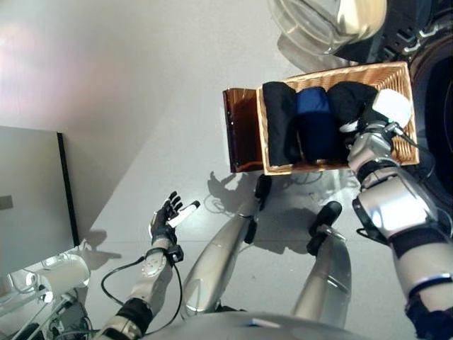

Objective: Pick up the clothes and place them into the washing machine

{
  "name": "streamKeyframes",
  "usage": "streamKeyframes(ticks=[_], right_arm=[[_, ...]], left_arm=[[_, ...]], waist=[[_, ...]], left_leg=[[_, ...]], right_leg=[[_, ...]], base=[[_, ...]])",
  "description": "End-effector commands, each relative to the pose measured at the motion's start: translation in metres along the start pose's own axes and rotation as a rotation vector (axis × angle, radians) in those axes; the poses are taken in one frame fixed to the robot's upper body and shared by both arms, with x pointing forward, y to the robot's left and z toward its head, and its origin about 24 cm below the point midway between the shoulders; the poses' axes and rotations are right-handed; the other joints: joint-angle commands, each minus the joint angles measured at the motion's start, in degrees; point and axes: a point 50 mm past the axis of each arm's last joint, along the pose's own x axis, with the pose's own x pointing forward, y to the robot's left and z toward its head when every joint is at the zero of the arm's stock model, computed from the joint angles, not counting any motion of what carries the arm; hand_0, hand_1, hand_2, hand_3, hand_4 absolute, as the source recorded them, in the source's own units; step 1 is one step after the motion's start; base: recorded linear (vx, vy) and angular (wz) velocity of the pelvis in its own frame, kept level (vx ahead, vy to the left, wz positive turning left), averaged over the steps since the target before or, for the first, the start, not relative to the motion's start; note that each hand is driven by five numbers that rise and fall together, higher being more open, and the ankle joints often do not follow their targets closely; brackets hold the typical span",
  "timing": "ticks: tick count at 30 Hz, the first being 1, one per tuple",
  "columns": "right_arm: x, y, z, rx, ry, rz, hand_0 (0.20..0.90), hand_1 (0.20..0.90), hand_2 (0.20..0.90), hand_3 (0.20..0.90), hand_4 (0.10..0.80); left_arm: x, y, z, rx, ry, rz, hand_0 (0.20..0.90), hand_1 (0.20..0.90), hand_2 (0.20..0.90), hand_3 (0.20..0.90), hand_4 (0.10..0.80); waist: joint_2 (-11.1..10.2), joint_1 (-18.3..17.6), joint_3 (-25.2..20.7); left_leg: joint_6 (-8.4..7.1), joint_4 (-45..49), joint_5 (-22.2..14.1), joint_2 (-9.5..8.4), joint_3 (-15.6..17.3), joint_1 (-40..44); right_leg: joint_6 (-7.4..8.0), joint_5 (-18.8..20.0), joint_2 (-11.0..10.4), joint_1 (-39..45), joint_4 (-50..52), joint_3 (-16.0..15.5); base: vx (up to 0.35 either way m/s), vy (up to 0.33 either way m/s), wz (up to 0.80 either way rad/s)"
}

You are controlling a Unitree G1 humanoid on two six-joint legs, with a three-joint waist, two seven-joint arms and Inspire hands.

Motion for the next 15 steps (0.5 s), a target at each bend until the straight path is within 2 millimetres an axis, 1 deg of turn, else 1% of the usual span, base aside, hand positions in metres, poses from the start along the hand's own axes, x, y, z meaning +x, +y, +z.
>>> streamKeyframes(ticks=[1, 5, 6, 7, 8, 9, 10, 11, 12, 13, 14, 15], right_arm=[[0.017, -0.045, 0.005, 0.033, -0.022, -0.162, 0.2, 0.2, 0.2, 0.2, 0.3], [0.016, -0.043, 0.008, 0.117, -0.022, -0.159, 0.2, 0.2, 0.2, 0.2, 0.3], [0.015, -0.041, 0.008, 0.191, -0.015, -0.164, 0.2, 0.2, 0.2, 0.2, 0.3], [0.015, -0.041, 0.008, 0.191, -0.015, -0.164, 0.2, 0.2, 0.2, 0.2, 0.3], [0.014, -0.037, 0.009, 0.236, -0.013, -0.154, 0.2, 0.2, 0.2, 0.2, 0.3], [0.011, -0.032, 0.012, 0.347, -0.003, -0.151, 0.2, 0.2, 0.2, 0.2, 0.3], [0.011, -0.032, 0.012, 0.347, -0.003, -0.15, 0.2, 0.2, 0.2, 0.2, 0.3], [0.008, -0.023, 0.008, 0.527, 0.048, -0.132, 0.2, 0.2, 0.2, 0.2, 0.3], [0.008, -0.023, 0.008, 0.527, 0.048, -0.132, 0.2, 0.2, 0.2, 0.2, 0.3], [0.005, -0.018, 0.009, 0.654, 0.072, -0.129, 0.2, 0.2, 0.2, 0.2, 0.3], [0.001, -0.008, 0.006, 0.853, 0.125, -0.097, 0.2, 0.2, 0.2, 0.2, 0.3], [-0.006, 0.008, -0.003, 1.159, 0.238, -0.073, 0.2, 0.2, 0.2, 0.2, 0.3]], left_arm=[[-0.001, 0.036, 0.008, -0.021, -0.048, 0.14, 0.9, 0.9, 0.9, 0.9, 0.8], [-0.001, 0.04, 0.004, -0.021, -0.028, 0.156, 0.9, 0.9, 0.9, 0.9, 0.8], [-0.002, 0.042, 0.002, -0.026, -0.023, 0.165, 0.9, 0.9, 0.9, 0.9, 0.8], [-0.002, 0.042, 0.002, -0.026, -0.023, 0.165, 0.9, 0.9, 0.9, 0.9, 0.8], [-0.002, 0.043, 0.001, -0.029, -0.017, 0.169, 0.9, 0.9, 0.9, 0.9, 0.8], [-0.004, 0.045, -0.003, -0.033, -0.003, 0.18, 0.9, 0.9, 0.9, 0.9, 0.8], [-0.004, 0.045, -0.003, -0.032, -0.003, 0.18, 0.9, 0.9, 0.9, 0.9, 0.8], [-0.006, 0.045, -0.007, -0.044, 0.008, 0.183, 0.9, 0.9, 0.9, 0.9, 0.8], [-0.006, 0.045, -0.007, -0.043, 0.008, 0.183, 0.9, 0.9, 0.9, 0.9, 0.8], [-0.006, 0.044, -0.007, -0.045, 0.004, 0.179, 0.9, 0.9, 0.9, 0.9, 0.8], [-0.007, 0.044, -0.008, -0.052, 0.007, 0.174, 0.9, 0.9, 0.9, 0.9, 0.8], [-0.007, 0.042, -0.008, -0.062, 0.005, 0.165, 0.9, 0.9, 0.9, 0.9, 0.8]], waist=[[-0.82, -0.54, 0.69], [-1.92, -1.55, 0.54], [-2.17, -2.01, 0.38], [-2.17, -2.01, 0.38], [-2.47, -2.31, 0.22], [-2.91, -2.77, -0.06], [-2.92, -2.76, -0.04], [-3.23, -3.3, -0.29], [-3.25, -3.28, -0.29], [-3.45, -3.45, -0.44], [-3.44, -3.71, -0.45], [-3.44, -3.88, -0.56]], left_leg=[[-4.7, 0.74, -4.59, -0.13, 0.82, 0.68], [-4.82, -0.97, -4.19, 0.37, 1.06, 3.55], [-4.52, -2.21, -2.34, 1.01, 1.28, 4.33], [-4.52, -2.21, -2.34, 1.01, 1.27, 4.33], [-4.55, -2.57, -2.26, 1.15, 1.36, 4.99], [-4.47, -3.3, -2.17, 1.38, 1.59, 6.16], [-4.47, -3.33, -2.16, 1.39, 1.59, 6.21], [-4.4, -4.11, -1.98, 1.62, 1.85, 7.13], [-4.4, -4.14, -1.98, 1.62, 1.86, 7.17], [-4.38, -4.34, -2.0, 1.72, 1.96, 7.38], [-4.37, -4.55, -2.01, 1.86, 2.1, 7.64], [-4.24, -4.76, -2.32, 2.04, 2.24, 8.1]], right_leg=[[-0.55, -0.57, 1.96, 10.93, -7.32, -0.04], [-0.44, 0.19, 2.56, 13.73, -9.57, 0.0], [-0.76, 2.17, 3.0, 14.7, -11.47, -0.63], [-0.76, 2.17, 3.0, 14.71, -11.47, -0.64], [-0.68, 2.45, 3.06, 15.43, -12.26, -0.58], [-0.58, 2.92, 3.36, 16.5, -13.47, -0.53], [-0.58, 2.93, 3.37, 16.55, -13.5, -0.53], [-0.44, 3.4, 3.51, 17.34, -14.7, -0.34], [-0.44, 3.41, 3.52, 17.37, -14.72, -0.33], [-0.37, 3.53, 3.52, 17.62, -15.14, -0.24], [-0.32, 3.67, 3.46, 17.9, -15.61, -0.32], [-0.19, 3.71, 3.41, 18.15, -16.06, -0.24]], base=[[0.004, -0.032, -0.18], [-0.017, -0.027, -0.15], [-0.08, -0.03, -0.15], [-0.075, -0.035, -0.18], [0.014, -0.038, -0.18], [0.015, -0.038, -0.15], [0.019, -0.036, -0.07], [0.011, -0.014, -0.05], [0.011, -0.025, -0.14], [0.003, -0.022, -0.22], [0.018, -0.031, -0.25], [0.018, -0.02, -0.18]])
